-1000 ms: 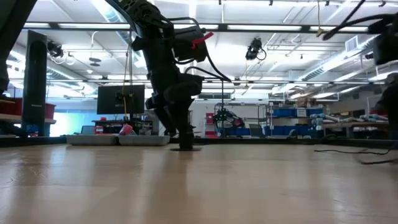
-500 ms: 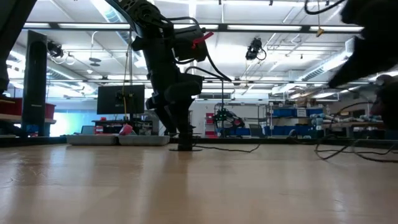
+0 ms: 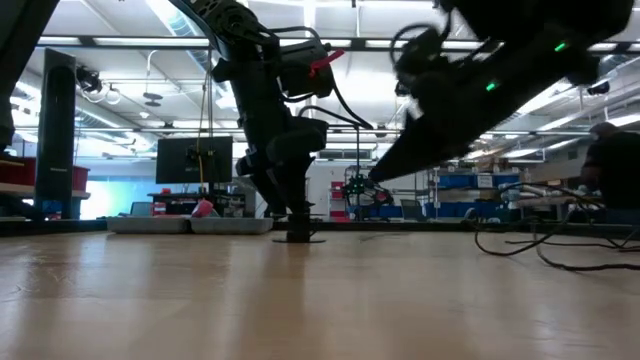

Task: Coil cords
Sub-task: Uncoil the black wire from the spool

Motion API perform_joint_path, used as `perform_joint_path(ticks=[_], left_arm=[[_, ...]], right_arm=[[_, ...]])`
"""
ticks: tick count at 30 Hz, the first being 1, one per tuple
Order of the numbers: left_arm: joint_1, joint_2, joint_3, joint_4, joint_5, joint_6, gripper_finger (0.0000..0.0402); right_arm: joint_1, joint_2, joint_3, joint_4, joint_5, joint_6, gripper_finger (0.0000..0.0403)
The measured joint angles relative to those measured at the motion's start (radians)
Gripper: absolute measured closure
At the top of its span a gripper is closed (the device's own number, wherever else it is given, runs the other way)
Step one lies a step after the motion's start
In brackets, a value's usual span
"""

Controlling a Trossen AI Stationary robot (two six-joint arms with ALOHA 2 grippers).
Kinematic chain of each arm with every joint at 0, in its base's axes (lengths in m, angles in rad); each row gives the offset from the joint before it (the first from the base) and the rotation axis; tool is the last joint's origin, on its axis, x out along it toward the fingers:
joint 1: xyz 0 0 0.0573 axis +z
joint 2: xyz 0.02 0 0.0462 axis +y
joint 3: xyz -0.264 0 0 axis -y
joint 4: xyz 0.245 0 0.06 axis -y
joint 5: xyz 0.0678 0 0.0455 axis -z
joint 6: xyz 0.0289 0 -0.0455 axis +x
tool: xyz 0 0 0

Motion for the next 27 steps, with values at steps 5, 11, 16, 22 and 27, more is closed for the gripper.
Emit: perform_joint_path(ticks=[5,11,16,22,27], left_arm=[[0.000,0.000,0.000,-0.001,0.024,0.001,0.0108],[0.000,0.000,0.000,0.000,0.025,0.001,0.0108],[0.000,0.000,0.000,0.003,0.025,0.001,0.0108],[0.000,0.000,0.000,0.002,0.025,0.000,0.0108],[0.000,0.000,0.000,0.001,0.025,0.000,0.0108]], right_arm=[[-0.098,0.116,0.000,0.192,-0.166,-0.097,0.0289],[-0.154,0.241,0.000,0.383,-0.320,-0.151,0.0241],[-0.168,0.328,0.000,0.435,-0.330,-0.197,0.0230],[-0.158,0.344,0.005,0.428,-0.327,-0.174,0.0291],[-0.124,0.266,0.003,0.266,-0.326,-0.171,0.0389]])
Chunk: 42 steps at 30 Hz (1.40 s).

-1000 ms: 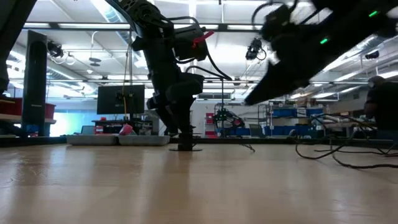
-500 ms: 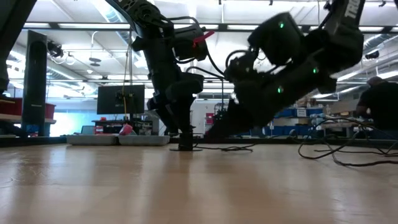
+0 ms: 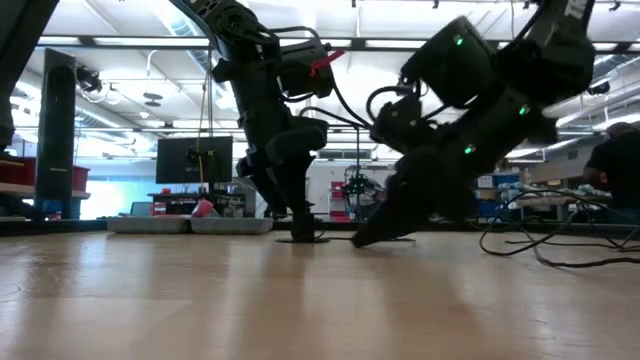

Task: Coil cords
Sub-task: Uncoil the black wire from the spool

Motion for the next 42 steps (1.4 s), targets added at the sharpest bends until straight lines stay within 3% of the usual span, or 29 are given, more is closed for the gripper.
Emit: perform_joint_path(ticks=[11,20,33,42], left_arm=[[0.000,0.000,0.000,-0.003,0.000,0.002,0.0108],[0.000,0.000,0.000,-0.010,0.000,0.001,0.0108],[0.000,0.000,0.000,-0.017,0.000,0.000,0.0108],[0.000,0.000,0.000,-0.012,0.000,-0.001,0.0108]], right_arm=[[0.136,-0.242,-0.004,-0.526,0.027,0.224,0.0399],[0.279,-0.364,-0.004,-0.810,0.100,0.453,0.0401],[0.440,-0.441,-0.003,-1.086,0.173,0.772,0.0402],[0.475,-0.442,-0.003,-1.089,0.270,0.815,0.0395]])
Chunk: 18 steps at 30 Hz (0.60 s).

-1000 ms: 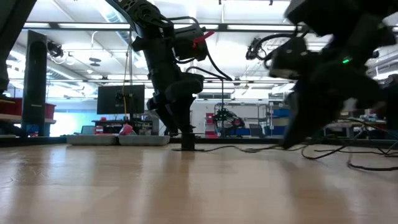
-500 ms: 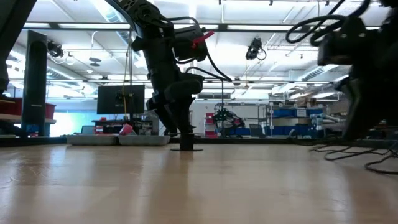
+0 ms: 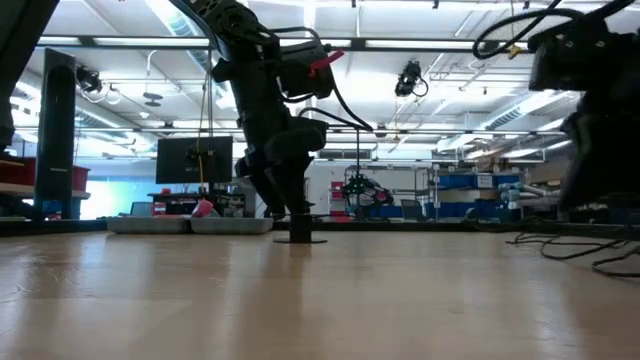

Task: Coil cords
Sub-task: Uncoil the black wire from the spool, then return to Home Position

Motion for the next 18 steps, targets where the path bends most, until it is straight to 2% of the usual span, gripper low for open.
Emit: perform_joint_path(ticks=[4,9,15,18], left_arm=[[-0.010,0.000,0.026,0.004,-0.002,0.008,0.0108],[-0.029,0.000,0.073,0.003,0.000,0.038,0.0108],[-0.035,0.000,0.100,0.004,0.000,0.059,0.0108],[-0.045,-0.001,0.091,0.038,-0.004,0.118,0.0108]], right_arm=[[-0.012,0.000,0.000,0.062,0.121,0.013,0.0383],[-0.043,0.000,0.000,0.140,0.127,-0.053,0.0351],[-0.112,0.000,0.000,0.279,0.127,-0.210,0.0298],[-0.164,0.000,0.000,0.360,0.127,-0.320,0.0275]])
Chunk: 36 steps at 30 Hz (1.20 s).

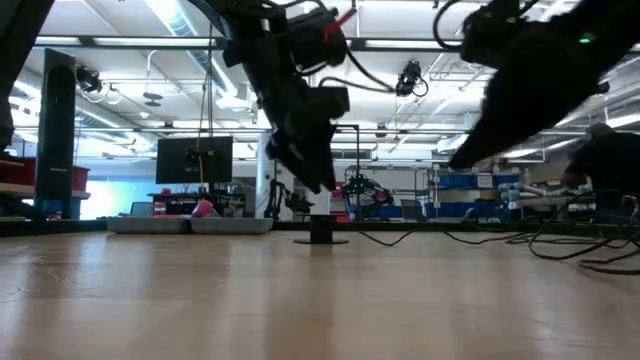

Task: Coil cords
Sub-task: Return to Home Position

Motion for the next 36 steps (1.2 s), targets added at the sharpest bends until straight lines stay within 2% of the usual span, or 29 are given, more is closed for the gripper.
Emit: perform_joint_path(ticks=[2,5,9,14,19,27,29,32,36], left_arm=[[-0.020,-0.022,-0.039,0.092,0.002,0.030,0.0108],[-0.040,-0.095,-0.137,0.275,0.059,0.046,0.0108],[-0.023,-0.247,-0.326,0.491,0.089,0.019,0.0108],[-0.007,-0.443,-0.565,0.674,0.090,0.017,0.0108],[-0.014,-0.582,-0.737,0.791,0.089,-0.001,0.0108],[-0.014,-0.626,-0.870,0.815,0.073,-0.045,0.0108],[-0.022,-0.626,-0.923,0.908,0.088,-0.027,0.0108],[-0.030,-0.637,-1.033,1.167,0.152,-0.006,0.0108],[-0.028,-0.639,-1.173,1.460,0.174,-0.008,0.0108]], right_arm=[[-0.034,0.000,0.000,0.050,0.000,-0.082,0.0264],[-0.081,0.000,0.000,0.114,0.000,-0.177,0.0256],[-0.123,0.001,0.000,0.199,-0.001,-0.182,0.0255],[-0.152,0.001,0.000,0.259,-0.005,-0.188,0.0256],[-0.169,0.001,0.000,0.242,-0.006,-0.295,0.0256],[-0.236,0.001,-0.029,0.234,-0.016,-0.329,0.0257],[-0.253,-0.004,-0.062,0.245,-0.057,-0.332,0.0258],[-0.274,-0.020,-0.113,0.294,-0.126,-0.332,0.0257],[-0.293,-0.067,-0.209,0.341,-0.143,-0.324,0.0257]])
